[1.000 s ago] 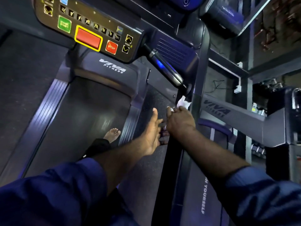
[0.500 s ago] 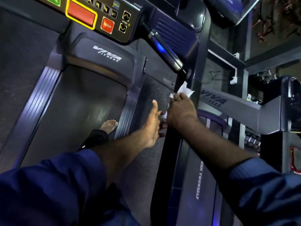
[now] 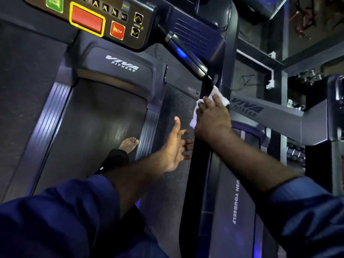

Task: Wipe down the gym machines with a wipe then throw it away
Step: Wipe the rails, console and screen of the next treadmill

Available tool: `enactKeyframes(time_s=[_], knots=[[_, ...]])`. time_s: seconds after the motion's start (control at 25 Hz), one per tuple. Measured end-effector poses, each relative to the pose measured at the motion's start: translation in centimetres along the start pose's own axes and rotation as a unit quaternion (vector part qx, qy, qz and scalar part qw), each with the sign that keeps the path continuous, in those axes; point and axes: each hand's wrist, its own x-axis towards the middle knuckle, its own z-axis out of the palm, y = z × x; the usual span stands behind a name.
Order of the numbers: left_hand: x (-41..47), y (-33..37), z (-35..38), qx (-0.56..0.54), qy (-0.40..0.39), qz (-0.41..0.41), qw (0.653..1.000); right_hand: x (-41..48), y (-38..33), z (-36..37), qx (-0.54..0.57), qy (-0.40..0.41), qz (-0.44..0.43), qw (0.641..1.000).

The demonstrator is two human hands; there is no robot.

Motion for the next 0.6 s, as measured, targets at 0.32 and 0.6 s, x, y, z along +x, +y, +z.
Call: enactKeyframes(time_s=[0.32,0.6], knots=[[-4.0,-3.1,0.3,0.074,0.004,-0.035,0.997,-7.0,-2.8,1.8,0.043,-0.016,-0.1,0.994],[-5.0,-5.7,-0.7,0.061,0.009,-0.046,0.997,-6.2,-7.3,2.0,-0.073,-0.069,-0.094,0.99]])
